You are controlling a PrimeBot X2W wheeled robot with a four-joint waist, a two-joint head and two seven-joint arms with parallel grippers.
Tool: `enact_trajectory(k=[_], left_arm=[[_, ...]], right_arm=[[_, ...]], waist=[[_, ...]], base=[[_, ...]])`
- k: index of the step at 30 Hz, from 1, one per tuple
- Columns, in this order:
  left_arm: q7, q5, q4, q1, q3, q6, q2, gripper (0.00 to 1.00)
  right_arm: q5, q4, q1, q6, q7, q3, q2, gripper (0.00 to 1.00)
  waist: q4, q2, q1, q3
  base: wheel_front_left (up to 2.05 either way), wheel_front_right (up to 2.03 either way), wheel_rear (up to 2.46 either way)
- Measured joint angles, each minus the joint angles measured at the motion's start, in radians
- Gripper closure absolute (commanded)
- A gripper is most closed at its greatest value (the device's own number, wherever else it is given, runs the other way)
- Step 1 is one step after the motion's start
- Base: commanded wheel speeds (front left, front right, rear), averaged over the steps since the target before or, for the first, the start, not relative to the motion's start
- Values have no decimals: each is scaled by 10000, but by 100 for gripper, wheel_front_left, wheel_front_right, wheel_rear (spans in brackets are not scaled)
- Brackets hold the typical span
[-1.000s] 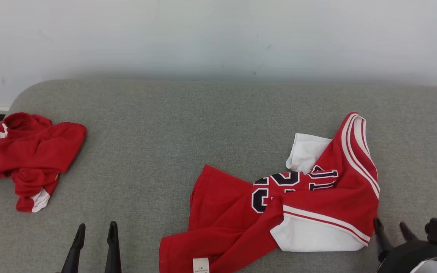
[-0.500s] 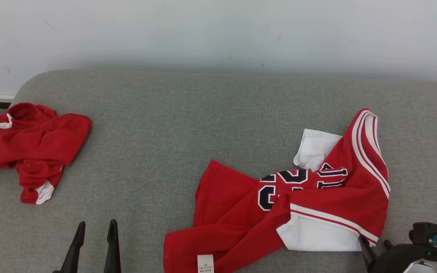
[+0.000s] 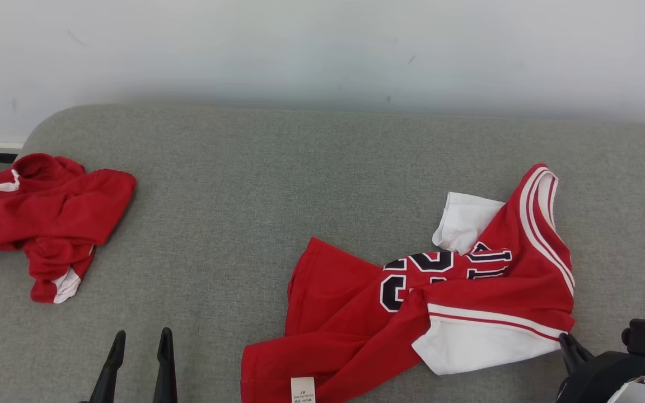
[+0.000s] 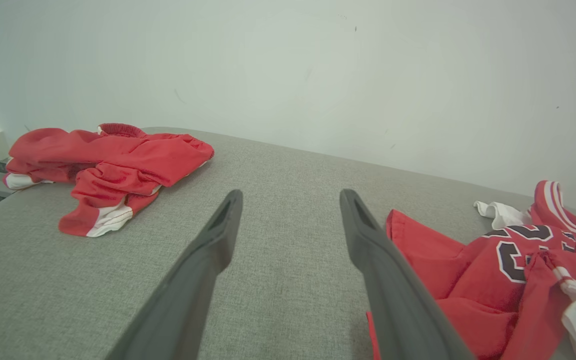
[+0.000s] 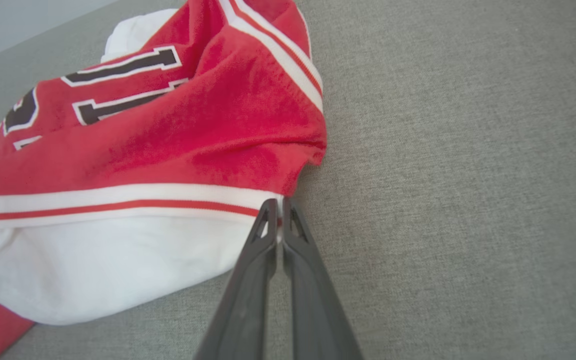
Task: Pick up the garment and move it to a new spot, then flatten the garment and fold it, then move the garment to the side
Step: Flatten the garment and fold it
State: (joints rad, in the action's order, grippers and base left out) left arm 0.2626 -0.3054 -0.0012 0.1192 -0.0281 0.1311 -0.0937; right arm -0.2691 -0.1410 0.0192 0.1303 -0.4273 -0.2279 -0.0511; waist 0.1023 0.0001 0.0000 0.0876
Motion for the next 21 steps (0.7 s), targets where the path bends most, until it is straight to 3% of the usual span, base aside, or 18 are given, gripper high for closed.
enact_trajectory(k=[15, 21], left_arm=[[0, 46, 25, 97, 38, 0, 38, 0], [0, 46, 21, 100, 42, 0, 69, 0]], right_arm=[[-679, 4406, -1255, 0, -3241, -849, 4, 100], [-869, 5135, -1689, 0, -4222, -1369, 2, 100]], waist=[[-282, -1, 0, -180], [-289, -1, 0, -88]], base=[[0, 0, 0], [0, 0, 0]])
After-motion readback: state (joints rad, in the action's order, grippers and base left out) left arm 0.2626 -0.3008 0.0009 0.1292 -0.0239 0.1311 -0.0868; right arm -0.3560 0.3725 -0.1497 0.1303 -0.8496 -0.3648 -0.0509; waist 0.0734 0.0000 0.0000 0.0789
